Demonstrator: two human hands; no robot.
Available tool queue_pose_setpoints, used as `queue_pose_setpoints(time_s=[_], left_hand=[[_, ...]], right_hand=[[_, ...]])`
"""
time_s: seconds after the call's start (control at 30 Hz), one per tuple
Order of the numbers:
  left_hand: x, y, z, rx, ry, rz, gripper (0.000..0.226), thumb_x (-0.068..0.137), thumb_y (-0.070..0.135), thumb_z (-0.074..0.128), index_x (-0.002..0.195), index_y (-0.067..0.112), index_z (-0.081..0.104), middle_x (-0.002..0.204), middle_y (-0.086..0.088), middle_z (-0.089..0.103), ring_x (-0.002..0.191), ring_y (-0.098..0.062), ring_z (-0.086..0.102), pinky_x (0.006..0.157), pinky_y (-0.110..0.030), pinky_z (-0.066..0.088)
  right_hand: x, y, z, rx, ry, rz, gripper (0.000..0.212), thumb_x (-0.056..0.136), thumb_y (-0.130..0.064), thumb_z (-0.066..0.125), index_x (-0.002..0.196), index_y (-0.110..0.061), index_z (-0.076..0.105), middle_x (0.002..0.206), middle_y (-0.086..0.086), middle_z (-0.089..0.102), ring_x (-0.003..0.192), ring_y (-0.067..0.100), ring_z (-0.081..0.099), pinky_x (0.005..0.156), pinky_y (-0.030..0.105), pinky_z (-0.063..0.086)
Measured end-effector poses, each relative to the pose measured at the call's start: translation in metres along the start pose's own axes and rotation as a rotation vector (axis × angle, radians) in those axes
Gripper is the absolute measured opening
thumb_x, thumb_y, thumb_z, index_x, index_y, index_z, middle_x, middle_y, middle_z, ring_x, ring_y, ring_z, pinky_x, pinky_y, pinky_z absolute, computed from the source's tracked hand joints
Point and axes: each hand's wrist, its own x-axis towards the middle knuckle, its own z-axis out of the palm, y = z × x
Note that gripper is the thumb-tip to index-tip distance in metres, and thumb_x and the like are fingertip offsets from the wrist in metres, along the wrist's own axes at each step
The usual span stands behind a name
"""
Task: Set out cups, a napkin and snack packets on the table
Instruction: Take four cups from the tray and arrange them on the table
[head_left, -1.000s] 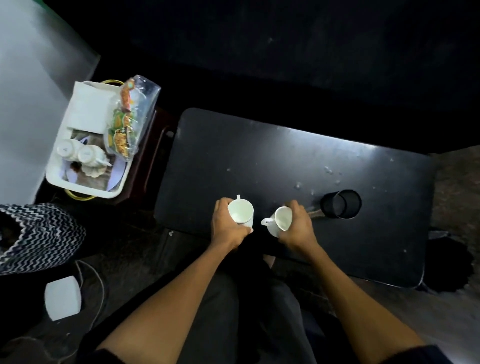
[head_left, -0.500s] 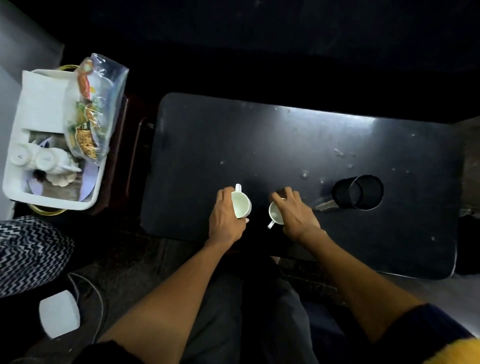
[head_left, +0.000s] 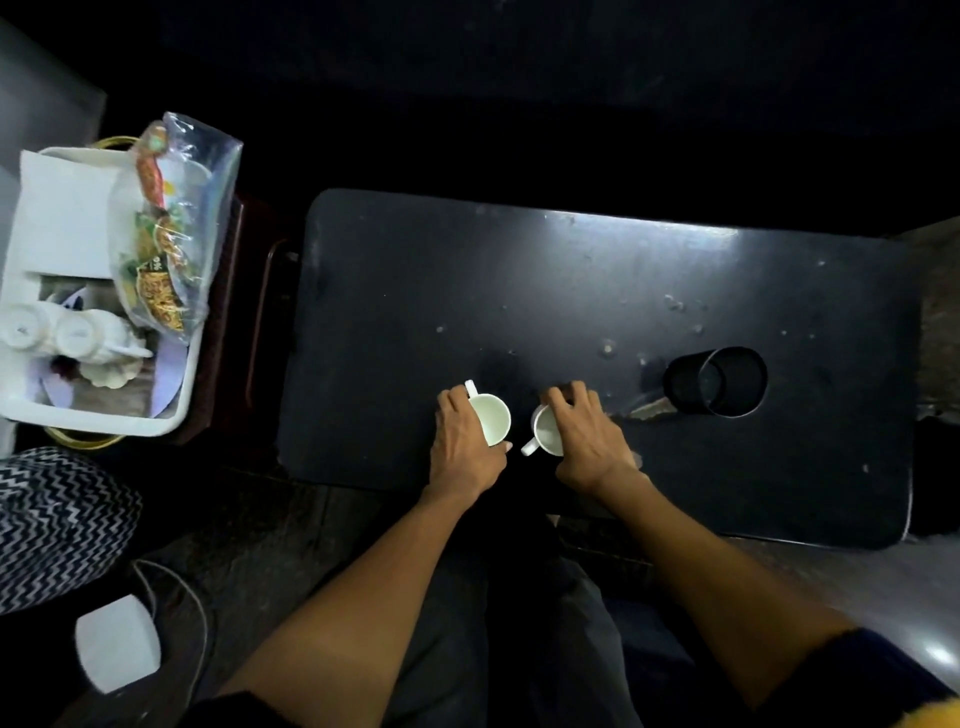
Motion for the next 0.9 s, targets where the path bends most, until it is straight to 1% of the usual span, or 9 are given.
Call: queue_pose_setpoints(time_s=[0.1,0.17,0.27,0.33,0.43,0.6,0.7,0.8,0.9], left_hand=[[-0.002,0.001,-0.005,0.129,-0.091,-0.054,0.105,0.055,0.017,0.082,0.141,0.010,0.021,0.138,-0.008,0.032,0.123,-0.031,0.048,0.090,-0.040,0.051],[-0.005,0.000,-0.010,0.255,-0.059,-0.029,0.115,0.052,0.017,0.078,0.146,0.007,0.014,0.146,-0.012,0.027,0.130,-0.033,0.041,0.098,-0.041,0.047],[-0.003,-0.003,-0.021,0.492,0.020,0.253,0.117,0.053,0.016,0.075,0.152,0.013,0.013,0.160,-0.014,0.018,0.148,-0.031,0.020,0.113,-0.042,0.033],[0.001,-0.001,-0.027,0.633,-0.066,0.472,0.110,0.061,0.018,0.075,0.155,0.017,0.018,0.165,-0.010,0.012,0.153,-0.026,0.008,0.121,-0.043,0.017],[0.007,0.007,-0.028,0.780,-0.170,0.576,0.091,0.068,0.021,0.075,0.148,0.016,0.032,0.155,-0.009,0.034,0.147,-0.025,0.025,0.123,-0.042,0.011],[0.010,0.017,-0.031,0.779,-0.107,0.356,0.077,0.072,0.043,0.077,0.134,0.015,0.041,0.122,-0.008,0.058,0.110,-0.026,0.059,0.099,-0.037,0.038],[0.010,0.017,-0.031,0.630,-0.112,0.198,0.079,0.076,0.055,0.073,0.133,0.011,0.041,0.124,-0.010,0.057,0.103,-0.029,0.065,0.090,-0.039,0.044],[0.008,0.019,-0.034,0.451,-0.143,0.102,0.081,0.075,0.053,0.077,0.132,0.012,0.039,0.129,-0.011,0.052,0.103,-0.034,0.066,0.081,-0.042,0.050],[0.007,0.016,-0.038,0.412,-0.196,0.087,0.088,0.072,0.046,0.082,0.139,0.013,0.035,0.134,-0.013,0.046,0.107,-0.037,0.064,0.084,-0.043,0.051]], right_hand=[[-0.009,-0.008,0.004,0.053,0.068,0.124,0.086,0.055,-0.015,0.080,0.129,-0.021,0.036,0.126,0.005,0.036,0.117,0.029,0.043,0.081,0.039,0.053],[-0.016,-0.017,0.008,0.172,0.131,0.243,0.079,0.058,-0.016,0.075,0.127,-0.018,0.037,0.125,0.007,0.037,0.115,0.030,0.043,0.083,0.042,0.052],[-0.024,-0.032,0.014,0.416,0.266,0.460,0.061,0.064,-0.022,0.064,0.118,-0.013,0.039,0.122,0.011,0.041,0.113,0.036,0.044,0.083,0.045,0.047],[-0.024,-0.042,0.014,0.542,0.291,0.563,0.067,0.066,-0.030,0.066,0.125,-0.012,0.039,0.126,0.013,0.043,0.116,0.038,0.045,0.086,0.046,0.046],[-0.019,-0.051,0.014,0.605,0.286,0.607,0.080,0.068,-0.040,0.072,0.134,-0.014,0.035,0.131,0.014,0.043,0.119,0.038,0.046,0.091,0.045,0.046],[-0.011,-0.048,0.015,0.562,0.241,0.577,0.075,0.071,-0.038,0.077,0.131,-0.018,0.036,0.129,0.016,0.040,0.118,0.040,0.046,0.089,0.044,0.048],[-0.012,-0.043,0.017,0.553,0.215,0.505,0.075,0.072,-0.031,0.078,0.133,-0.021,0.037,0.130,0.013,0.039,0.118,0.037,0.047,0.090,0.043,0.049],[-0.016,-0.040,0.018,0.571,0.210,0.404,0.076,0.074,-0.025,0.075,0.140,-0.026,0.036,0.134,0.009,0.038,0.117,0.032,0.049,0.092,0.041,0.049],[-0.020,-0.038,0.019,0.628,0.187,0.380,0.083,0.075,-0.023,0.075,0.146,-0.029,0.033,0.139,0.008,0.036,0.119,0.029,0.051,0.098,0.039,0.048]])
